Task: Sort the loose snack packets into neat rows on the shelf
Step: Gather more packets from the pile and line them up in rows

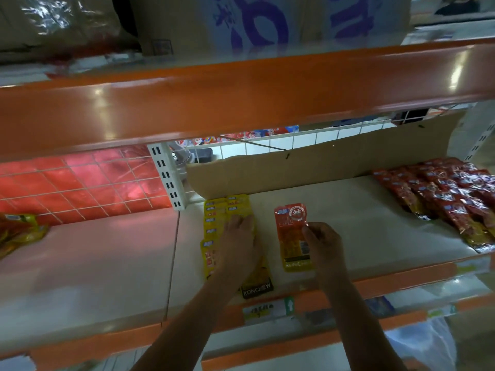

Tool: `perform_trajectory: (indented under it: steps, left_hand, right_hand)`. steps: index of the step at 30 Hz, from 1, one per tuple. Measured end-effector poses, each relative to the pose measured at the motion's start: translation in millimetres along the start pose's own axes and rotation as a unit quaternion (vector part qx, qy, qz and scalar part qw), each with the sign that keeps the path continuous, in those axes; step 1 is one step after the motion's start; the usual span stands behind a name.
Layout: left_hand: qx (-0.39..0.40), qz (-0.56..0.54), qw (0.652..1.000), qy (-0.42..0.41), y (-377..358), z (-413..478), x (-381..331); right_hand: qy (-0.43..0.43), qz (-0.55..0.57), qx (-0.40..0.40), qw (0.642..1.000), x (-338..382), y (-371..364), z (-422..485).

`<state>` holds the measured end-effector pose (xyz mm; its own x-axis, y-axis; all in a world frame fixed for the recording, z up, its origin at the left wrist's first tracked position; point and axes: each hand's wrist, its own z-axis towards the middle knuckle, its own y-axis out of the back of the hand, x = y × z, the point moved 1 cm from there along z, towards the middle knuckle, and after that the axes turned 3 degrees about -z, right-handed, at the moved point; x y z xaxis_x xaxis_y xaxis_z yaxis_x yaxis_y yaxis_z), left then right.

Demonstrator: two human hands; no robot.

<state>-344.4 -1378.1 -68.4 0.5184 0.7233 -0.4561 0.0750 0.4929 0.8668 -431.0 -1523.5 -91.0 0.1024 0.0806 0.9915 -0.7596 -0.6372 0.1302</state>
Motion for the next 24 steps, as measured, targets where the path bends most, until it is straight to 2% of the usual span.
perform_trajectory:
  steps: [3,6,8,12,17,24]
  left_hand:
    - [0.005,-0.017,0.998,-0.055,-12,13,-17]
    - [0.026,-0.096,0.990,-0.095,-25,20,-38]
    - [0.049,-0.164,0.981,-0.089,-32,24,-54]
    - [0.090,-0.244,0.965,-0.037,-43,34,-82]
    - [0.130,-0.372,0.917,0.063,-76,47,-119]
    - [0.140,-0.527,0.818,0.183,-121,56,-180]
  right_hand:
    - [0.006,0.002,-0.025,1.000,3,6,12]
    - [0.003,-0.003,-0.042,0.999,1,12,22]
    - [0.005,0.002,-0.037,0.999,-1,15,27]
    - [0.022,-0.009,-0.014,1.000,3,30,38]
    - [0.040,-0.011,0.039,0.998,-3,71,67]
    - [0.014,0.027,0.008,1.000,-12,155,118]
